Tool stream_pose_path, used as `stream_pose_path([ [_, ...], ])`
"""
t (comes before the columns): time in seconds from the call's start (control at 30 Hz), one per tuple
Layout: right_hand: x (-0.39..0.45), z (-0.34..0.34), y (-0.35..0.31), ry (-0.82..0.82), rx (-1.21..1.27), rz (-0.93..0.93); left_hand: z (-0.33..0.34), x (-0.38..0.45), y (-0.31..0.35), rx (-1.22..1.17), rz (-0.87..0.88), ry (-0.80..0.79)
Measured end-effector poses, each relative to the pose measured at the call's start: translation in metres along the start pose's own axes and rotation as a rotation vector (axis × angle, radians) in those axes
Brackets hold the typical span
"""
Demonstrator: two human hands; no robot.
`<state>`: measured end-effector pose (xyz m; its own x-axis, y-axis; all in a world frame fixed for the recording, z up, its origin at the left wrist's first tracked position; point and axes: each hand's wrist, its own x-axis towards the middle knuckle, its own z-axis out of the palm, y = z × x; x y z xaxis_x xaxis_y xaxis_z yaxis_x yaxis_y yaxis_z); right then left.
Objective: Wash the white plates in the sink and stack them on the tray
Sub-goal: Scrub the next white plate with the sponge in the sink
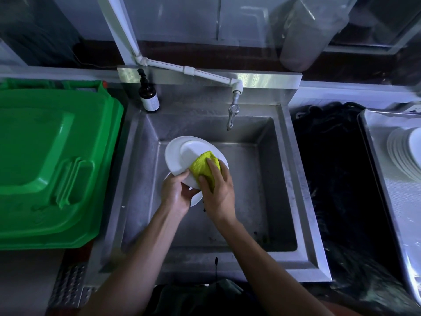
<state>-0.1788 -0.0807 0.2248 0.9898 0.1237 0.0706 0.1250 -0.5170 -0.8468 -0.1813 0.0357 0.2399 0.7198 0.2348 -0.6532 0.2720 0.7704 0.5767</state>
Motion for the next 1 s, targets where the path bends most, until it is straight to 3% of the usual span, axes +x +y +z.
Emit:
stream_pose_path([
  [0.37,0.0,-0.023,0.01,0.04,0.008,-0.071,0.022,-0.008,-0.008,-0.009,0.005,-0.018],
  [1.0,0.071,-0.126,0.064,-0.023,0.221,0.216,0.056,-0.04,-0.042,0.201,0.041,-0.197],
])
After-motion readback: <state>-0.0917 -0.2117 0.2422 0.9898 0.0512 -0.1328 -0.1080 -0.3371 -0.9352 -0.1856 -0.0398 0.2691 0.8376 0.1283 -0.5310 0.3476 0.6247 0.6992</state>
